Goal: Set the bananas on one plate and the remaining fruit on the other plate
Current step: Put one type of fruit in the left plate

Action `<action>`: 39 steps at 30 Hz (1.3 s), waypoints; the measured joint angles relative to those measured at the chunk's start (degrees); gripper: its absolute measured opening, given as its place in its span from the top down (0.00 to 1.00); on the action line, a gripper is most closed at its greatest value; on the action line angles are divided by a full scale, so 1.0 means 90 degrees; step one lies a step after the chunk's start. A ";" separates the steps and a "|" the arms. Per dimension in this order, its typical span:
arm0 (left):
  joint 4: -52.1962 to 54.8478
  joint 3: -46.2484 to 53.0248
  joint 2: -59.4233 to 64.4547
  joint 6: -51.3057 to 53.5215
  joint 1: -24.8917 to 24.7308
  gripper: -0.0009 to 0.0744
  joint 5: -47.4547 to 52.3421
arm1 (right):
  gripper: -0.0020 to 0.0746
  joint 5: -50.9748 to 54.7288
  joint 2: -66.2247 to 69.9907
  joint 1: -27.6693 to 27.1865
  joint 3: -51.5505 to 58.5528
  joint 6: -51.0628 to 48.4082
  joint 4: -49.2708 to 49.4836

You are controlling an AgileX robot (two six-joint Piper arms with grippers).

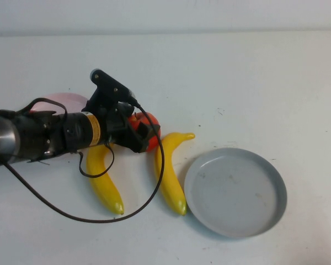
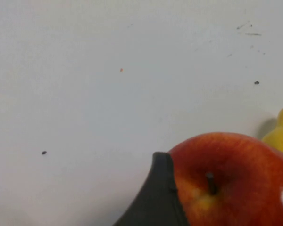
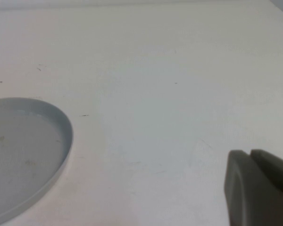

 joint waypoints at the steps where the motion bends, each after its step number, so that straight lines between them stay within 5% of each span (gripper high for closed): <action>1: -0.0011 -0.0003 0.0008 0.0003 0.0000 0.25 -0.0012 | 1.00 0.0000 0.0000 0.0000 0.0000 0.0000 0.0000; 5: -0.0009 -0.0014 0.0024 0.0054 0.0000 0.31 -0.0041 | 1.00 0.0000 0.0000 0.0000 0.0000 0.0000 0.0000; 10: 0.0154 -0.0014 0.0024 0.0107 0.0000 0.52 -0.0104 | 1.00 0.0000 0.0000 0.0000 0.0000 0.0000 0.0000; 28: 0.0596 -0.0014 -0.0221 0.0118 0.0000 0.56 0.0185 | 1.00 0.0000 0.0000 0.0000 0.0000 0.0000 0.0000; 30: 0.0625 -0.0014 -0.0288 0.0118 0.0000 0.62 0.0220 | 1.00 0.0000 0.0000 0.0000 0.0000 0.0000 0.0000; 34: 0.0628 0.0022 -0.0547 0.0118 0.0000 0.90 0.0293 | 1.00 0.0000 0.0000 0.0000 0.0000 0.0000 0.0000; 39: 0.0638 -0.0088 -0.0936 -0.0383 0.0080 0.98 0.0529 | 1.00 0.0000 0.0000 0.0000 0.0000 0.0000 0.0000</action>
